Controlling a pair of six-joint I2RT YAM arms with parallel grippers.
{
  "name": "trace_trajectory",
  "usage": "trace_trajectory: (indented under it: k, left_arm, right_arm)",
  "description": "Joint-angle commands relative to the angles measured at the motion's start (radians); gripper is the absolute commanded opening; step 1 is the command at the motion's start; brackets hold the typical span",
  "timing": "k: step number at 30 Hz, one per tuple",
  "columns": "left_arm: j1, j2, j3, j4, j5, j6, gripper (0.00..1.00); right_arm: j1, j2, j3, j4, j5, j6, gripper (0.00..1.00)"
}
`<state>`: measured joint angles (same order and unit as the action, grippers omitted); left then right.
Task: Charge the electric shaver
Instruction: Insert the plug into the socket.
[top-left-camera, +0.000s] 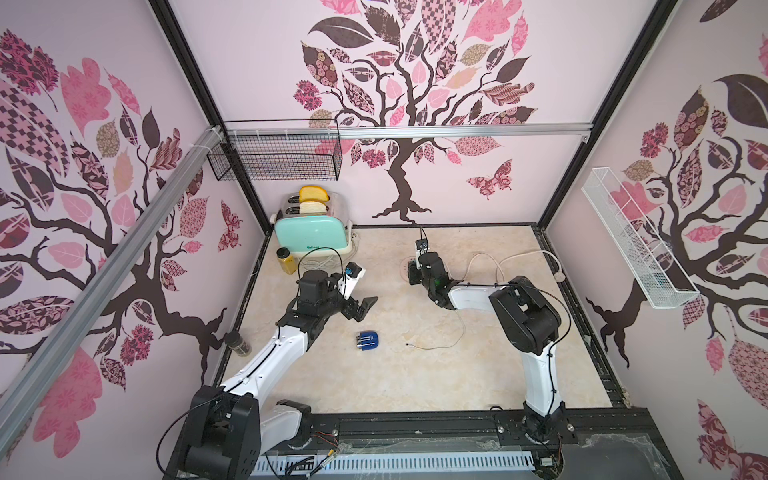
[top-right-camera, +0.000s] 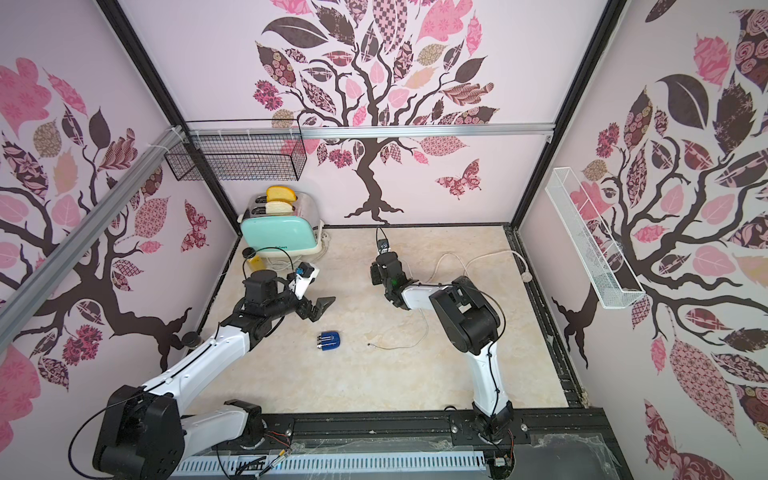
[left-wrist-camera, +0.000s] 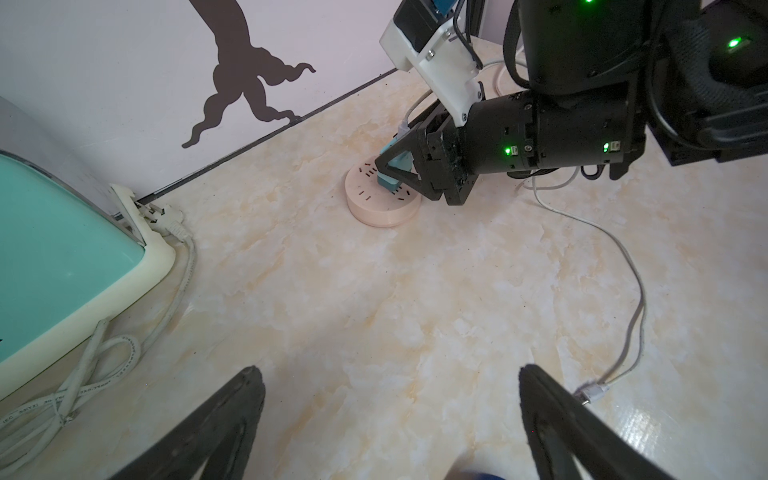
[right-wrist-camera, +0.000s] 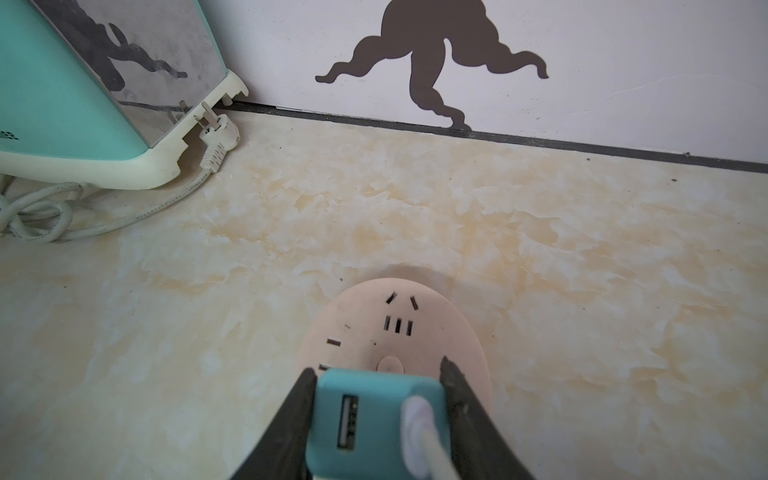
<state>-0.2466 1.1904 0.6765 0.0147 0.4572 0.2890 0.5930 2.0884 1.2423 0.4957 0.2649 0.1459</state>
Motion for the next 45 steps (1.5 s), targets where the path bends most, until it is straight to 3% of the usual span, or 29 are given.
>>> trace_trajectory:
  k: [1,12,26,45]
  left_arm:
    - [0.005,0.009,-0.008,0.022,0.018,0.006,0.98]
    - [0.006,0.014,-0.005,0.022,0.021,0.005,0.98]
    - [0.009,0.016,-0.005,0.021,0.023,0.010,0.98]
    - [0.012,0.012,-0.007,0.022,0.025,0.012,0.98]
  right_arm:
    - [-0.003,0.005,0.014,-0.071,0.029,-0.012,0.00]
    - [-0.004,0.004,0.030,-0.140,0.051,-0.014,0.00]
    - [-0.004,0.040,0.088,-0.162,-0.062,-0.008,0.00]
    - [-0.004,0.011,0.063,-0.253,0.019,0.032,0.00]
